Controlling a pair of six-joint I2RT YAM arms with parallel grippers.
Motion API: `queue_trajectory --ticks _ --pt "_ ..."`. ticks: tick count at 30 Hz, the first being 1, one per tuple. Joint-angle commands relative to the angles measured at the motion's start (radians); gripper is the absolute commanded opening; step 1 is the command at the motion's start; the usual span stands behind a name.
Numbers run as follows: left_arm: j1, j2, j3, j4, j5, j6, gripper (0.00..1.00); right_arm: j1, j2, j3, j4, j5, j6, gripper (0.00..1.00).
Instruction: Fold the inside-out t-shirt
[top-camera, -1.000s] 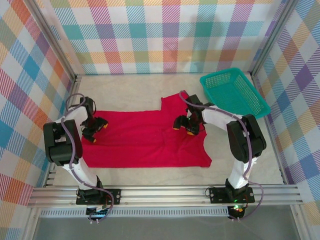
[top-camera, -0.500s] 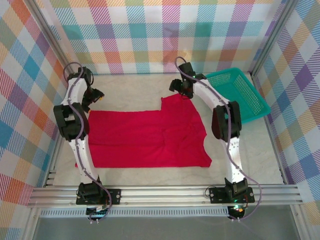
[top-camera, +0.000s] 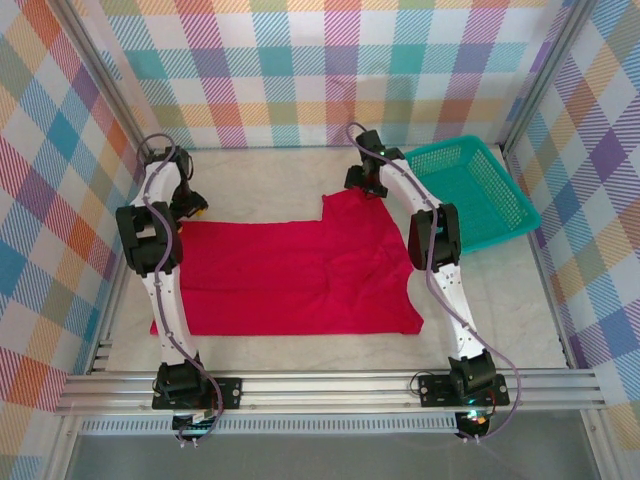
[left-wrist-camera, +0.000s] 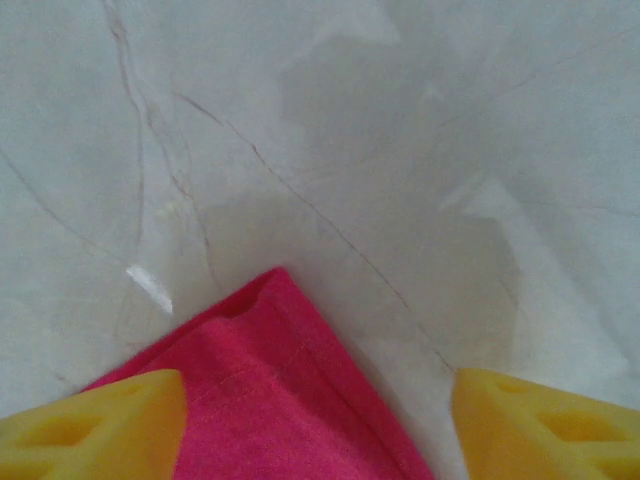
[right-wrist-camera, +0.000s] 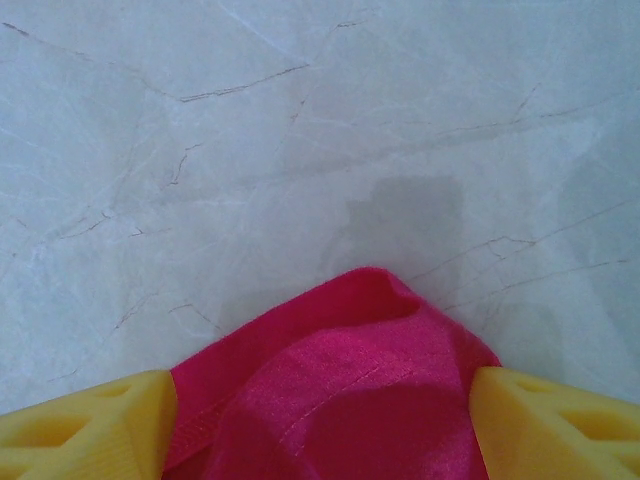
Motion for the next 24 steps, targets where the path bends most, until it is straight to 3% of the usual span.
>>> queue_trajectory --ticks 1,7,11,19,24 --pt "-0.007 0.036 -0.02 -0.007 0.019 -0.006 0.6 -0.015 0.024 0.02 0.005 -0.029 -0.039 0.77" --pt "-0.007 0.038 -0.023 -0.012 0.005 -0.006 0.43 -0.033 0.024 0.051 -0.013 -0.038 -0.067 0.76" --pt "-0.006 0.034 -0.016 -0.023 -0.002 -0.005 0.4 -0.032 -0.002 0.05 0.014 -0.032 -0.101 0.78" --pt "-0.006 0.024 0.017 -0.059 -0.028 0.002 0.46 -0.033 0.029 0.052 0.062 -0.051 -0.143 0.79" --pt "-0.005 0.016 0.036 -0.077 -0.042 0.006 0.52 -0.04 0.091 0.101 0.074 -0.143 -0.141 0.72"
